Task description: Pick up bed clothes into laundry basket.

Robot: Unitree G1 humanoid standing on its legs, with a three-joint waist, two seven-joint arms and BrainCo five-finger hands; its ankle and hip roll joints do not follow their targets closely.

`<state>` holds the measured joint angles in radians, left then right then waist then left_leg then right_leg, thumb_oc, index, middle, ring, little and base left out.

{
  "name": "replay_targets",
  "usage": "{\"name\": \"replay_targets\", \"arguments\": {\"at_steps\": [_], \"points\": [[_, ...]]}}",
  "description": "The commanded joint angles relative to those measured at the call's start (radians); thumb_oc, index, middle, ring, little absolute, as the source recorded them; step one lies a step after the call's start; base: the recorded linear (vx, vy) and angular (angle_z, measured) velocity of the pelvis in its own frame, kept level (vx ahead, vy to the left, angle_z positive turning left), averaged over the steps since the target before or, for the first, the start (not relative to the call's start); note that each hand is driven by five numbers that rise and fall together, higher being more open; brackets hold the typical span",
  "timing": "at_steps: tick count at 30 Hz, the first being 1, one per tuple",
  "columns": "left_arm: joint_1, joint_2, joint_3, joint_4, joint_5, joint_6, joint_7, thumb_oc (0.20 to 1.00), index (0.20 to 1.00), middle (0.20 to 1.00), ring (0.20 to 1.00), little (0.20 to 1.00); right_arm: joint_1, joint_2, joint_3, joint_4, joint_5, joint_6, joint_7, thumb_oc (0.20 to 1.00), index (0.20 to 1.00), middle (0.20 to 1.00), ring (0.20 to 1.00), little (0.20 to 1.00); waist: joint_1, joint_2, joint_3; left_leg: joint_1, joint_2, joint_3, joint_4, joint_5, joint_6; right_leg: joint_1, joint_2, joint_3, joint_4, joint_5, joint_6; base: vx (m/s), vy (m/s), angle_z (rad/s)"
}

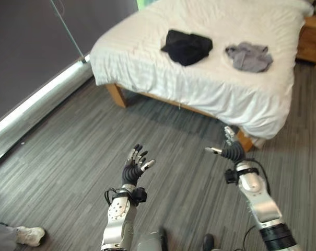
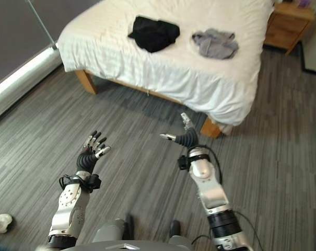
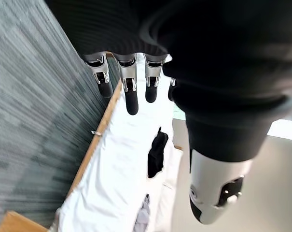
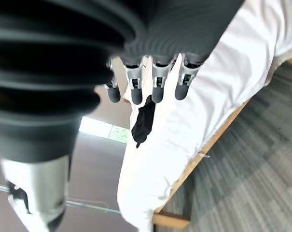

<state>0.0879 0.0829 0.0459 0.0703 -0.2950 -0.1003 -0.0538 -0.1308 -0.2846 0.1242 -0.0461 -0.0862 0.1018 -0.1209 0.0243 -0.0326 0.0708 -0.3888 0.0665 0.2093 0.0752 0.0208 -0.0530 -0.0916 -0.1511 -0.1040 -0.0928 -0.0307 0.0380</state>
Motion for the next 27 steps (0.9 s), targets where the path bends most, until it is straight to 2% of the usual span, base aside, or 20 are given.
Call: {"name": "replay_targets", "arguments": {"at_steps": [1,2,3,5,6,8,10,11,13,14,16,18,19,20,21,22,23,24,26,27], "points": [[0.029,0.042,0.024,-0.141,0.022,-0.091,-0.029,1.000,1.000,1.000,1.000,1.000,-0.012,0.033,-0.033,-0.037,0.016,-0.039,0.003,1.000,1.000,1.000,1.000,1.000,0.049,0.007,-0.038,-0.047,0.098,-0.004,-0.163,0.113,-0.078,0.191,0.020,0.000,0.006,-0.054,0.052,1.02,0.408,-0.66],[0.068,0.063,0.039,-0.143,0.025,-0.076,-0.052,1.000,1.000,1.000,1.000,1.000,0.054,0.034,-0.049,-0.042,-0.016,-0.058,0.017,1.000,1.000,1.000,1.000,1.000,0.061,0.007,-0.067,0.037,0.079,-0.005,-0.163,0.190,-0.062,0.282,0.028,0.037,0.006,-0.097,0.076,1.01,0.413,-0.90],[0.072,0.064,0.038,-0.144,0.024,-0.076,-0.053,1.000,1.000,1.000,1.000,1.000,0.059,0.035,-0.049,-0.044,-0.018,-0.059,0.017,1.000,1.000,1.000,1.000,1.000,0.062,0.003,-0.062,0.046,0.075,-0.002,-0.163,0.190,-0.061,0.291,0.023,0.038,0.006,-0.098,0.078,0.85,0.376,-0.77],[0.064,0.070,0.022,-0.114,0.028,-0.057,-0.067,1.000,1.000,1.000,1.000,1.000,0.104,0.028,-0.056,-0.028,-0.057,-0.075,0.005,1.000,1.000,1.000,1.000,1.000,0.069,-0.017,-0.061,0.132,0.065,0.023,-0.163,0.202,-0.050,0.272,0.003,0.033,0.166,-0.112,0.113,0.41,0.208,-0.69],[0.055,0.069,0.014,-0.103,0.024,-0.049,-0.069,1.000,1.000,1.000,1.000,1.000,0.117,0.024,-0.064,-0.028,-0.072,-0.076,0.007,1.000,1.000,1.000,1.000,1.000,0.067,-0.021,-0.060,0.155,0.062,0.032,-0.163,0.194,-0.046,0.233,-0.005,0.039,0.268,-0.090,0.121,0.39,0.236,-0.39],[0.033,0.089,-0.004,-0.088,0.026,-0.046,-0.071,1.000,1.000,1.000,1.000,1.000,0.125,0.020,-0.086,-0.054,-0.088,-0.075,0.005,1.000,1.000,1.000,1.000,1.000,0.059,-0.011,-0.069,0.179,0.089,0.063,-0.163,0.174,-0.049,0.089,-0.041,0.022,0.455,-0.021,0.127,0.30,0.219,-0.31],[0.013,0.104,-0.014,-0.082,0.029,-0.050,-0.074,1.000,1.000,1.000,1.000,1.000,0.143,0.023,-0.115,-0.075,-0.087,-0.080,-0.005,1.000,1.000,1.000,1.000,1.000,0.048,-0.009,-0.080,0.186,0.112,0.095,-0.163,0.149,-0.047,-0.021,-0.077,-0.041,0.504,0.018,0.120,0.21,0.161,-0.41],[0.004,0.104,-0.018,-0.080,0.029,-0.051,-0.075,1.000,1.000,1.000,1.000,1.000,0.151,0.025,-0.130,-0.087,-0.086,-0.079,-0.009,1.000,1.000,1.000,1.000,1.000,0.040,-0.007,-0.080,0.187,0.117,0.099,-0.163,0.143,-0.043,-0.054,-0.070,-0.066,0.479,0.024,0.114,0.19,0.117,-0.46],[-0.016,0.110,-0.025,-0.071,0.033,-0.045,-0.079,1.000,1.000,1.000,1.000,1.000,0.179,0.025,-0.173,-0.128,-0.083,-0.077,-0.011,1.000,1.000,1.000,1.000,1.000,0.006,-0.013,-0.083,0.206,0.105,0.101,-0.163,0.107,-0.042,-0.127,-0.002,-0.097,0.378,0.000,0.100,0.27,0.072,-0.16],[-0.019,0.112,-0.033,-0.073,0.034,-0.050,-0.078,1.000,1.000,1.000,1.000,1.000,0.192,0.019,-0.184,-0.143,-0.085,-0.075,-0.011,1.000,1.000,1.000,1.000,1.000,-0.001,-0.016,-0.087,0.206,0.099,0.096,-0.163,0.102,-0.040,-0.123,0.021,-0.107,0.314,0.012,0.102,0.33,0.026,0.19],[-0.026,0.098,-0.045,-0.056,0.032,-0.049,-0.078,1.000,1.000,1.000,1.000,1.000,0.206,0.016,-0.225,-0.172,-0.076,-0.067,-0.020,1.000,1.000,1.000,1.000,1.000,-0.032,-0.038,-0.091,0.255,0.068,0.100,-0.163,0.055,-0.037,-0.142,0.058,-0.120,0.150,0.088,0.078,0.37,0.000,0.16],[-0.027,0.069,-0.050,-0.037,0.020,-0.044,-0.078,1.000,1.000,1.000,1.000,1.000,0.215,0.005,-0.248,-0.185,-0.074,-0.060,-0.026,1.000,1.000,1.000,1.000,1.000,-0.050,-0.059,-0.095,0.317,0.045,0.123,-0.163,0.005,-0.041,-0.165,0.054,-0.179,0.040,0.178,0.056,0.53,0.005,0.20],[-0.027,0.040,-0.044,-0.022,0.014,-0.034,-0.078,1.000,1.000,1.000,1.000,1.000,0.226,-0.009,-0.277,-0.193,-0.081,-0.032,-0.034,1.000,1.000,1.000,1.000,1.000,-0.054,-0.066,-0.102,0.384,0.019,0.152,-0.163,-0.049,-0.038,-0.209,0.043,-0.282,0.006,0.216,0.042,0.63,0.017,0.22],[-0.027,0.028,-0.044,-0.024,0.015,-0.033,-0.080,1.000,1.000,1.000,1.000,1.000,0.231,-0.018,-0.290,-0.197,-0.093,-0.027,-0.038,1.000,1.000,1.000,1.000,1.000,-0.056,-0.072,-0.106,0.412,0.004,0.168,-0.163,-0.068,-0.038,-0.232,0.029,-0.332,0.006,0.227,0.041,0.80,-0.004,-0.12],[-0.024,0.006,-0.051,-0.036,0.026,-0.030,-0.082,1.000,1.000,1.000,1.000,1.000,0.258,-0.045,-0.336,-0.223,-0.123,-0.009,-0.052,1.000,1.000,1.000,1.000,1.000,-0.066,-0.067,-0.120,0.471,-0.022,0.167,-0.163,-0.114,-0.024,-0.249,0.007,-0.389,0.006,0.239,0.024,0.48,-0.018,-0.36],[-0.022,0.004,-0.054,-0.036,0.027,-0.030,-0.081,1.000,1.000,1.000,1.000,1.000,0.262,-0.046,-0.337,-0.227,-0.123,-0.006,-0.051,1.000,1.000,1.000,1.000,1.000,-0.066,-0.064,-0.119,0.473,-0.021,0.165,-0.163,-0.115,-0.023,-0.246,0.008,-0.391,0.006,0.238,0.024,0.49,-0.018,-0.48],[-0.020,-0.004,-0.059,-0.042,0.029,-0.032,-0.084,1.000,1.000,1.000,1.000,1.000,0.272,-0.059,-0.361,-0.237,-0.143,0.001,-0.051,1.000,1.000,1.000,1.000,1.000,-0.076,-0.061,-0.133,0.499,-0.036,0.160,-0.163,-0.139,-0.018,-0.237,0.007,-0.388,0.006,0.227,0.007,0.38,0.002,-0.06],[-0.011,-0.012,-0.076,-0.042,0.039,-0.027,-0.087,1.000,1.000,1.000,1.000,1.000,0.291,-0.054,-0.379,-0.252,-0.143,0.014,-0.034,1.000,1.000,1.000,1.000,1.000,-0.086,-0.045,-0.151,0.542,-0.043,0.147,-0.163,-0.168,-0.015,-0.208,0.021,-0.373,0.006,0.230,-0.028,0.54,-0.022,-0.02],[-0.001,-0.017,-0.092,-0.047,0.052,-0.029,-0.081,1.000,1.000,1.000,1.000,1.000,0.294,-0.064,-0.398,-0.263,-0.156,0.025,-0.035,1.000,1.000,1.000,1.000,1.000,-0.090,-0.037,-0.155,0.570,-0.046,0.138,-0.163,-0.172,-0.020,-0.185,0.020,-0.370,0.006,0.232,-0.036,0.39,-0.050,-0.13],[0.008,-0.029,-0.100,-0.063,0.063,-0.029,-0.064,1.000,1.000,1.000,1.000,1.000,0.272,-0.102,-0.411,-0.253,-0.220,0.041,-0.057,1.000,1.000,1.000,1.000,1.000,-0.083,-0.011,-0.160,0.591,-0.042,0.153,-0.105,-0.161,-0.044,-0.128,0.021,-0.384,0.006,0.218,-0.030,0.24,-0.062,-0.14]]}}
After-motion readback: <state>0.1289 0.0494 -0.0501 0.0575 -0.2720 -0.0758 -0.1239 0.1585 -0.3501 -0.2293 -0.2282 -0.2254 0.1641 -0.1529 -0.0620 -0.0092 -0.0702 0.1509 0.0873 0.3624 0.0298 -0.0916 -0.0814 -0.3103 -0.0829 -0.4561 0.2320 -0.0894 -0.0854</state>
